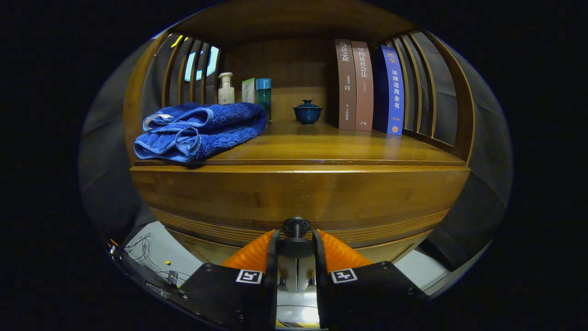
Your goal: Pull open the drawer, take out the items inside it, and place them on the countertop above the cabinet.
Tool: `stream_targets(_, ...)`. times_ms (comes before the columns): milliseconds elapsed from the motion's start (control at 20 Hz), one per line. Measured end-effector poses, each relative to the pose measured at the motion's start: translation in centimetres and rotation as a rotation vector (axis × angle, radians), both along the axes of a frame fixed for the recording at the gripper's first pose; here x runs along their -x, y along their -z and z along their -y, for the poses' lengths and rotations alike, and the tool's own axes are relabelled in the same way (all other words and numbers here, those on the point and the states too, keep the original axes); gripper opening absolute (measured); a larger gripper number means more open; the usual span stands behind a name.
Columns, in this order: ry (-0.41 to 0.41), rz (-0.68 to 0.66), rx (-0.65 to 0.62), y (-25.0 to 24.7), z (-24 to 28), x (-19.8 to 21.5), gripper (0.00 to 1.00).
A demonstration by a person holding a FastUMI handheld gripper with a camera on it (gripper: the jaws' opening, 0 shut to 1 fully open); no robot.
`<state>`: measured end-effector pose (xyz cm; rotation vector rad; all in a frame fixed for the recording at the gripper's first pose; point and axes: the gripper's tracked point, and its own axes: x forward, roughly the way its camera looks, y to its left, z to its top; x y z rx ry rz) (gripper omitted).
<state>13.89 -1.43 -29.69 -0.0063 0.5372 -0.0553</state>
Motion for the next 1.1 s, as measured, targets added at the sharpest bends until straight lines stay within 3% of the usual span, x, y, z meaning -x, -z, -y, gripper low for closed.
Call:
stream_targets(300, -0.005, -0.021, -0.005, -0.4, -0.1, 2.8, 0.39)
stream_targets(1100, -0.016, -0.115, -0.058, -1.8, -0.6, 15.3, 0.39)
